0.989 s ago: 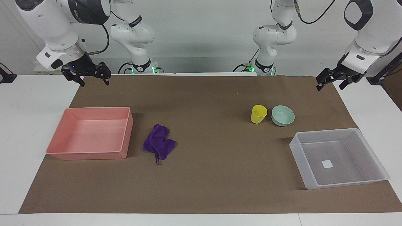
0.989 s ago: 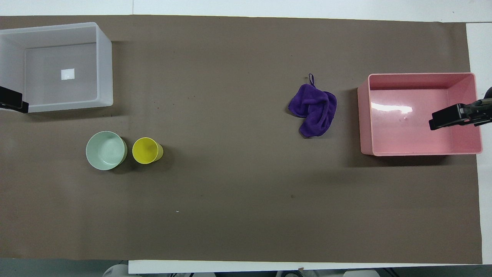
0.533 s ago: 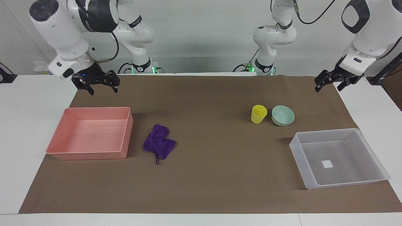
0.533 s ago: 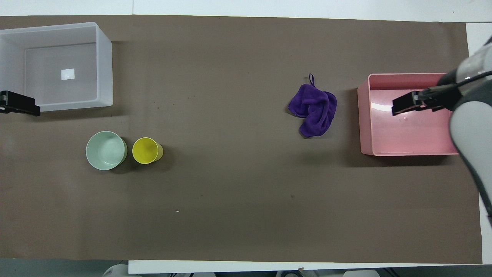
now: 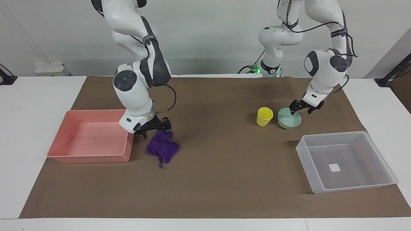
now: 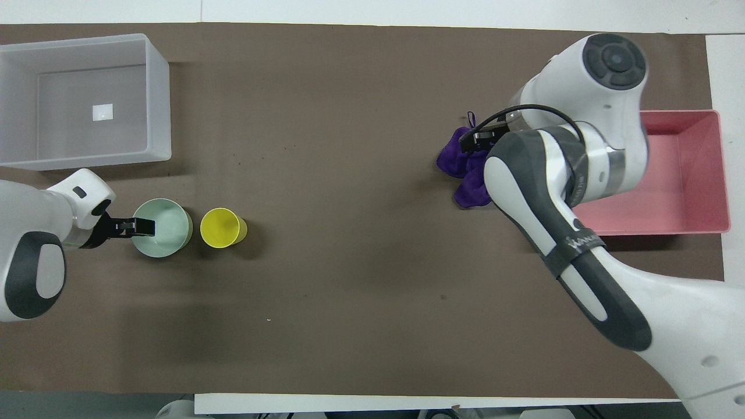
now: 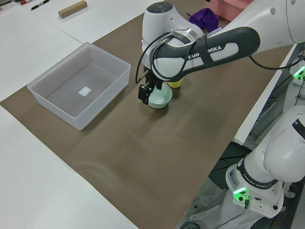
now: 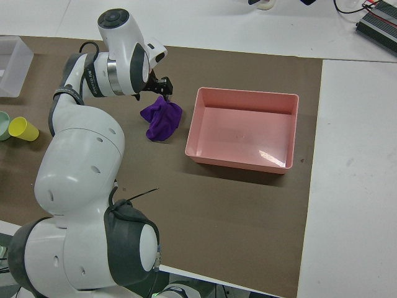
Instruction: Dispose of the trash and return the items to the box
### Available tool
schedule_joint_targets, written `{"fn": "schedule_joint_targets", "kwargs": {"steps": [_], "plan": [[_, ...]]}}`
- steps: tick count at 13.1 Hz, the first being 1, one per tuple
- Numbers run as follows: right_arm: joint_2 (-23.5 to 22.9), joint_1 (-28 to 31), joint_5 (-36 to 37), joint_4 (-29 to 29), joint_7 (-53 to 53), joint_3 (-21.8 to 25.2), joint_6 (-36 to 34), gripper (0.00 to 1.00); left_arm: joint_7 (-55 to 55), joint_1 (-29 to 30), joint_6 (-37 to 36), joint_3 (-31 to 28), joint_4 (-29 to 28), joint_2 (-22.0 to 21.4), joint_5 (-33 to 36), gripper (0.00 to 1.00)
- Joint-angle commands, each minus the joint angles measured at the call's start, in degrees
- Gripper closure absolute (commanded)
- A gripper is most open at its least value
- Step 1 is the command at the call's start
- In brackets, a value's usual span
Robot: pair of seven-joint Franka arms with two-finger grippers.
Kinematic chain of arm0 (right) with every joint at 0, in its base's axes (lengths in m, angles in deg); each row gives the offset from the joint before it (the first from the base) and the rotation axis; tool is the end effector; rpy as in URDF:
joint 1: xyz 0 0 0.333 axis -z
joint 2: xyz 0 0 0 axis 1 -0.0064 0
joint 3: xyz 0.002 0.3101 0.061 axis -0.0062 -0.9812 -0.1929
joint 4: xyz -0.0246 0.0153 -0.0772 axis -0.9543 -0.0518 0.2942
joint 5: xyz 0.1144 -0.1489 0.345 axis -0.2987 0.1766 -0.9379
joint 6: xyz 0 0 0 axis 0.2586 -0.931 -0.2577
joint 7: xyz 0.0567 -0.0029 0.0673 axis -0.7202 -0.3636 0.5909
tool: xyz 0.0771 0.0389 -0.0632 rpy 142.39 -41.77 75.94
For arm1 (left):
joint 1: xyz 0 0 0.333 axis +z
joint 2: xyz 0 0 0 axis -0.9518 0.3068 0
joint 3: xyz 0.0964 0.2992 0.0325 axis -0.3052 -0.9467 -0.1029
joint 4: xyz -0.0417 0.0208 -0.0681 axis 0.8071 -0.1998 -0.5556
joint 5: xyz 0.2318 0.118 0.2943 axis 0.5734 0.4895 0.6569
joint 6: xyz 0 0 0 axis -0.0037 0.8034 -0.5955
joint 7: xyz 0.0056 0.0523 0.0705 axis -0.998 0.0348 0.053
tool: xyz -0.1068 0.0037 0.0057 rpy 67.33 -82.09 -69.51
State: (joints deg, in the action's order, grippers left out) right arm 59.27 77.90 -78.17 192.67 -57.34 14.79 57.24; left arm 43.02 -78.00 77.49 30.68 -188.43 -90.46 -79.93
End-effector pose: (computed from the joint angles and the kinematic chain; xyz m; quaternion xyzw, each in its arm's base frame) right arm 0.6201 0.1599 0.3585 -0.9971 -0.0665 0.0006 0.0381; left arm 0.4552 -0.0207 0.3233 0.9998 -0.0178 -0.0075 0.0003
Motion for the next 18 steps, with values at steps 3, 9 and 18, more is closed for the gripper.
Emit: {"fn": "schedule_joint_targets", "kwargs": {"steps": [3,9,18], "plan": [[-3.9,0.2,-0.6,4.0,-0.3,0.0,7.8,0.41,-1.2,-0.8,3.8,-0.3,0.0,0.8,-0.5,1.00],[-1.0,1.1,-0.6,1.3,-0.8,0.3,0.1,1.00,-1.0,0.4,-28.9,-0.5,29.1,2.2,-0.6,1.00],[12.1,10.0,0.3,-3.5,0.5,0.6,-17.4,1.00,-0.6,8.6,-16.2,-0.5,54.4,29.5,-6.4,1.00]]}}
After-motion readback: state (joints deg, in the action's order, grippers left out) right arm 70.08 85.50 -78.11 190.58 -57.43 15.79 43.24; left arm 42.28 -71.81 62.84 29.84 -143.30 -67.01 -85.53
